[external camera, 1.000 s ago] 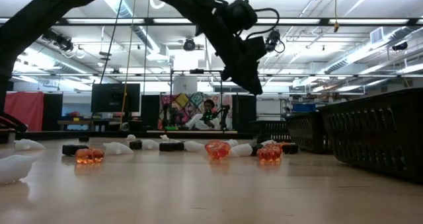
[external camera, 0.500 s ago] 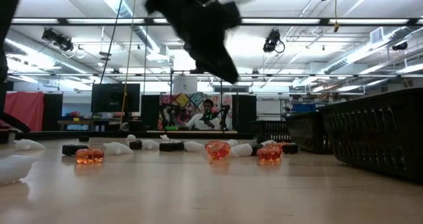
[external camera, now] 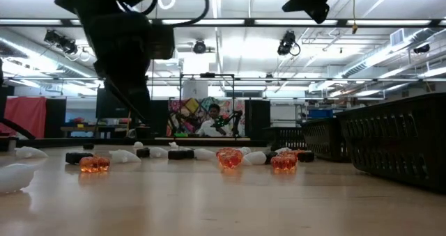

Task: Sort Halloween decoration
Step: Put the black skeleton toy into the bottom black bin

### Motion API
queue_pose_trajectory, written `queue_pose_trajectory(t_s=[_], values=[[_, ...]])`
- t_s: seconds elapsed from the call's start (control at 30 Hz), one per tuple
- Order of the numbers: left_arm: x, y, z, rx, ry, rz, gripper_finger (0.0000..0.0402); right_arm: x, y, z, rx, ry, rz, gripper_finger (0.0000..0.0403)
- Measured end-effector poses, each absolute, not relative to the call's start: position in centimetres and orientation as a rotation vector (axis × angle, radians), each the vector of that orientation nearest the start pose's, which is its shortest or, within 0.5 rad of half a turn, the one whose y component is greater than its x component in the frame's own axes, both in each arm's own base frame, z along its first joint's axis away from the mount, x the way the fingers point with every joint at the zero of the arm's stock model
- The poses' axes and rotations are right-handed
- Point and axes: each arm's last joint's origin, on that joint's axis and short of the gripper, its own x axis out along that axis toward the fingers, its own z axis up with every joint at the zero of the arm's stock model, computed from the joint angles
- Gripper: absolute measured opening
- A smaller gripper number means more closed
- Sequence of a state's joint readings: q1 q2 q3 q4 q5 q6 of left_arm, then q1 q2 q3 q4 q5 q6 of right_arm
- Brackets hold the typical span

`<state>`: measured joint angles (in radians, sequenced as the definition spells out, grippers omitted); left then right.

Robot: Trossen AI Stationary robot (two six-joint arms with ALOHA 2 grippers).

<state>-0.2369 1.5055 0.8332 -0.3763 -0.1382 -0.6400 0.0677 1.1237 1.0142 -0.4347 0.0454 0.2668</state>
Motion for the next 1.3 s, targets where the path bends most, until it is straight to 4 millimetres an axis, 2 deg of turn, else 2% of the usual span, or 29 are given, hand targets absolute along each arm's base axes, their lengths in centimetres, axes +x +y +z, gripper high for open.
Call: queue_pose_trajectory(t_s=[0.23, 0.47, 0.87, 1.3], values=[[26.6, -6.6, 17.3, -0.289, 1.010, 0.360, 0.0222, 23.9, 1.5, 32.5, 0.233, 0.530, -0.032, 0.0132], [27.2, -6.0, 15.3, -0.198, 1.085, 0.374, 0.0235, 24.1, 1.5, 32.9, 0.239, 0.489, -0.031, 0.0132], [28.3, -5.0, 12.9, -0.208, 1.149, 0.391, 0.0208, 24.2, 1.6, 32.9, 0.258, 0.488, -0.034, 0.0132], [28.5, -5.0, 12.7, -0.253, 1.134, 0.397, 0.0090, 24.2, 1.6, 32.9, 0.254, 0.487, -0.036, 0.0132]])
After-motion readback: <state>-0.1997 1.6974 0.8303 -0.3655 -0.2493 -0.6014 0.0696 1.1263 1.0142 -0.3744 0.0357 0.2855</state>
